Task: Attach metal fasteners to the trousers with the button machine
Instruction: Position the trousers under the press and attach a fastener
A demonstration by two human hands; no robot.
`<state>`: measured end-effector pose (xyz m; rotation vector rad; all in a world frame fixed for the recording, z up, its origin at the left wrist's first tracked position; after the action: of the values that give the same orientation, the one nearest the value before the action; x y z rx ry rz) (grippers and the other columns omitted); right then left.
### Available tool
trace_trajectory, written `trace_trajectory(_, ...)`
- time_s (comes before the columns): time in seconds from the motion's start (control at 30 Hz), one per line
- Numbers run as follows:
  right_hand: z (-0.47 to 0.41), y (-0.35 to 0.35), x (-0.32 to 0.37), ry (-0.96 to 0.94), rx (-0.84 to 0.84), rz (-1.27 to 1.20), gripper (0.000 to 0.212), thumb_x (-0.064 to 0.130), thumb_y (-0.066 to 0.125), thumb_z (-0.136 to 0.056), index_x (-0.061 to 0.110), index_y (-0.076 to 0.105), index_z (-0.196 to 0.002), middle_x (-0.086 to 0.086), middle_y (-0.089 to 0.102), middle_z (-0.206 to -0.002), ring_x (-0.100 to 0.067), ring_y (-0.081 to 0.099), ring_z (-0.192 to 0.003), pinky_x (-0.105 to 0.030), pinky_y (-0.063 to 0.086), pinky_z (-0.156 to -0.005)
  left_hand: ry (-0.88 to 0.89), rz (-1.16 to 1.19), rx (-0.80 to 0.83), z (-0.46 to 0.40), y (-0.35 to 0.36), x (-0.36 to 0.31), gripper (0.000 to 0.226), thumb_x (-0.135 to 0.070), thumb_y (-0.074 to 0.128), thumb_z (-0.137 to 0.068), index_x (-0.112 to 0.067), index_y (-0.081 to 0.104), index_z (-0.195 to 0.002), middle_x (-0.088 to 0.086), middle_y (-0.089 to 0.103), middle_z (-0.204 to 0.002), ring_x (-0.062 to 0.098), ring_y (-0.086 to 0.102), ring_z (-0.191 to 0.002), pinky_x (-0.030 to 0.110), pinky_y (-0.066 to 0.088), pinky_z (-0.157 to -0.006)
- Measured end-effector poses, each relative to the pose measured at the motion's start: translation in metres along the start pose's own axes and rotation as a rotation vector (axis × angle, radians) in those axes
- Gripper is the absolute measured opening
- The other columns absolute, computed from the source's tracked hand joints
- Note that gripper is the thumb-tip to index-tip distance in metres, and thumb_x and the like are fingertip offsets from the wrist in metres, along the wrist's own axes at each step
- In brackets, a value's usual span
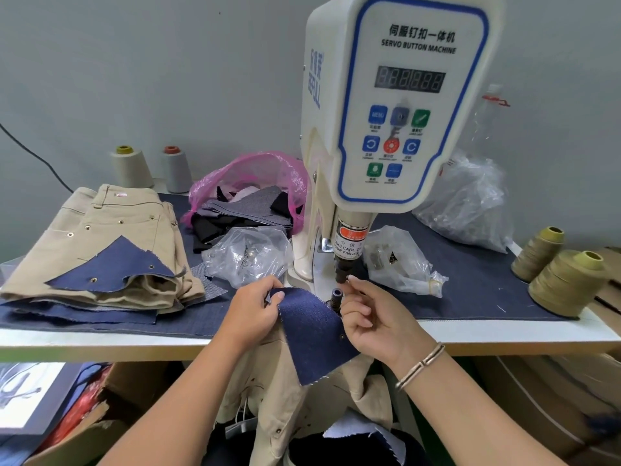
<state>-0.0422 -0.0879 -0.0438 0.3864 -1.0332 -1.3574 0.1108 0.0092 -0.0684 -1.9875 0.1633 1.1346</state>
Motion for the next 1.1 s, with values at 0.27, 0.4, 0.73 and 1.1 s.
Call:
trace_trajectory(0.27,0.009,0.02,-0.046,-0.069,0.0,0.052,0.019,0.011,0.05,-0.091,0.001,0.066,-0.091,0.0,0.041,-0.053,-0.006,0.032,-0.034,-0.014,0.024,-0.028,-0.01,-0.011,0.024,0.001,0.001,-0.001,0.013,-0.01,0.055,-0.091,-0.018,0.057,-0.082,0.001,0.061,-0.075,0.02,0.053,-0.074,0.03,0.039,-0.067)
trace_trajectory(0.4,-0.012,0.074,-0.046,-0.356,0.072,0.771,0.017,0.012,0.053,-0.093,0.007,0.069,-0.097,0.001,0.05,-0.068,-0.004,0.04,-0.043,-0.015,0.03,-0.041,-0.035,0.035,0.054,0.003,0.002,-0.002,0.032,-0.007,0.051,-0.076,-0.037,0.056,-0.066,-0.01,0.061,-0.066,0.007,0.057,-0.068,0.023,0.039,-0.057)
trace_trajectory(0.73,-0.131,0.142,-0.031,-0.718,-0.143,2.534,0.027,0.007,0.047,-0.091,0.009,0.064,-0.112,-0.01,0.064,-0.113,-0.029,0.061,-0.104,-0.032,0.041,-0.07,-0.046,0.001,0.06,0.001,0.001,-0.003,0.022,-0.012,0.045,-0.076,-0.031,0.038,-0.066,-0.003,0.051,-0.07,0.024,0.049,-0.069,0.031,0.032,-0.059)
trace_trajectory(1.1,-0.156,0.158,-0.052,-0.942,-0.072,2.822,0.031,0.006,0.052,-0.088,0.01,0.059,-0.117,-0.007,0.065,-0.112,-0.028,0.063,-0.103,-0.034,0.039,-0.067,-0.069,-0.031,0.087,-0.002,0.005,0.002,0.008,-0.023,0.036,-0.066,-0.019,0.043,-0.064,0.016,0.062,-0.08,0.035,0.056,-0.075,0.039,0.044,-0.06)
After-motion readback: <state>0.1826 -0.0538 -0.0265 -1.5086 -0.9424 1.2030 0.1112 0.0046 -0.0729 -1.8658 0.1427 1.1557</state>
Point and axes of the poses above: each hand's wrist, its own z-axis away from the middle knuckle, its own y-axis out of the palm, x = y × z, the point moved 6 cm from there along -z, towards the middle knuckle
